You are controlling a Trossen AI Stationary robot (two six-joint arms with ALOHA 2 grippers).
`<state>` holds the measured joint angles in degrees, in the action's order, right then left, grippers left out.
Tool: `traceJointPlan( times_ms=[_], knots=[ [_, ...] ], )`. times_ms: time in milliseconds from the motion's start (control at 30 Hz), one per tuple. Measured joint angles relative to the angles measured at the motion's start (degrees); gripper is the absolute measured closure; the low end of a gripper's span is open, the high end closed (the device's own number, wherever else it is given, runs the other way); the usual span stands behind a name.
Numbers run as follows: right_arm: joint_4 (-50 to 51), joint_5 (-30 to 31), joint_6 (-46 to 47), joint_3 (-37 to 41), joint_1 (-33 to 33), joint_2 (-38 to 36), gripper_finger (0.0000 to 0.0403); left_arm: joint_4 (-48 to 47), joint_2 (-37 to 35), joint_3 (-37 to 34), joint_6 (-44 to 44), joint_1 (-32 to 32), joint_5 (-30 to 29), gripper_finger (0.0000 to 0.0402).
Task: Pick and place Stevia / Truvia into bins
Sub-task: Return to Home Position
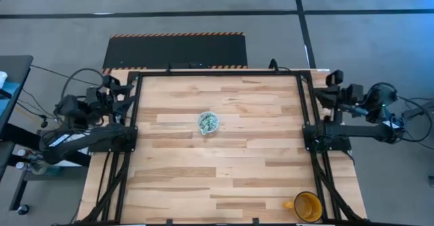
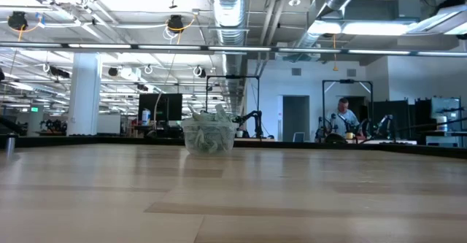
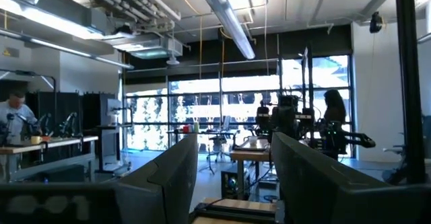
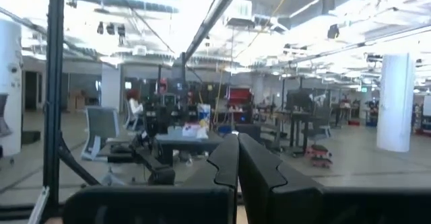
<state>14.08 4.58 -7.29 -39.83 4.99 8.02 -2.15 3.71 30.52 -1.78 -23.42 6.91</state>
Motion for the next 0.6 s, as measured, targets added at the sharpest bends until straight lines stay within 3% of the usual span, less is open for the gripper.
traceJointPlan(
  times_ms=[300,600],
  knots=[
    [2.62,-0.04,0.42,0.64,0.00,-7.69,0.0403,-3.40,-3.62,-0.02,-0.05,0.00,-0.80,0.0219],
    [3.45,-0.13,1.46,1.67,0.00,-7.73,0.0403,-4.18,-3.59,-0.04,-0.72,0.00,-1.92,0.0219]
  ],
)
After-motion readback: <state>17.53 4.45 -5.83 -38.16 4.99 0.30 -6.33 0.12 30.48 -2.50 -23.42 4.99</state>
